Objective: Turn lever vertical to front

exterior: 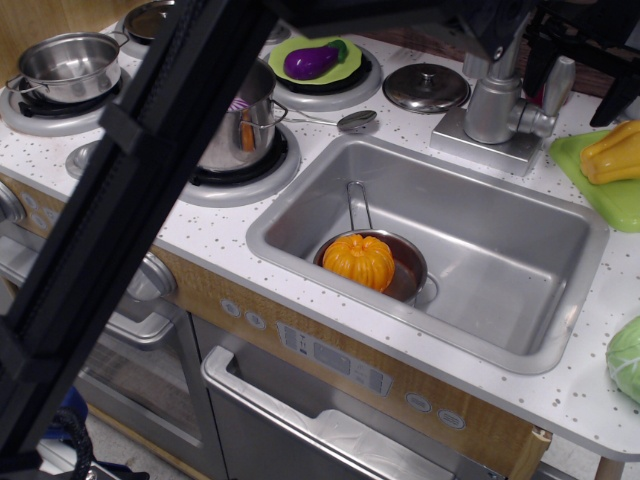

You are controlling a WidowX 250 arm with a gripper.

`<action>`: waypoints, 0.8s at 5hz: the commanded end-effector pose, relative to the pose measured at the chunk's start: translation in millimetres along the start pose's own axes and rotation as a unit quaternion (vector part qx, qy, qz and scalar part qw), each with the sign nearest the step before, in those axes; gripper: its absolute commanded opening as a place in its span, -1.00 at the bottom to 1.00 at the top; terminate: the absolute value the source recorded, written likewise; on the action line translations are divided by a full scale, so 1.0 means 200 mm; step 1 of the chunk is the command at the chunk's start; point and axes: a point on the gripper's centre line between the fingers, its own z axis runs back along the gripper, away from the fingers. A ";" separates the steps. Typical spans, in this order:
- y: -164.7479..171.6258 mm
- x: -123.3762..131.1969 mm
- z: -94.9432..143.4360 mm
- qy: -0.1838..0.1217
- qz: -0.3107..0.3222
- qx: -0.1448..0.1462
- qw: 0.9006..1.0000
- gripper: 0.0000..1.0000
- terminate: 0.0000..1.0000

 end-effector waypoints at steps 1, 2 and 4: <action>0.00 0.00 0.00 0.000 0.000 0.000 1.000 1.00 -1.00; 0.03 0.07 0.06 -0.045 -0.016 0.029 0.998 1.00 -1.00; 0.04 0.13 0.16 -0.117 -0.009 0.050 0.992 1.00 -1.00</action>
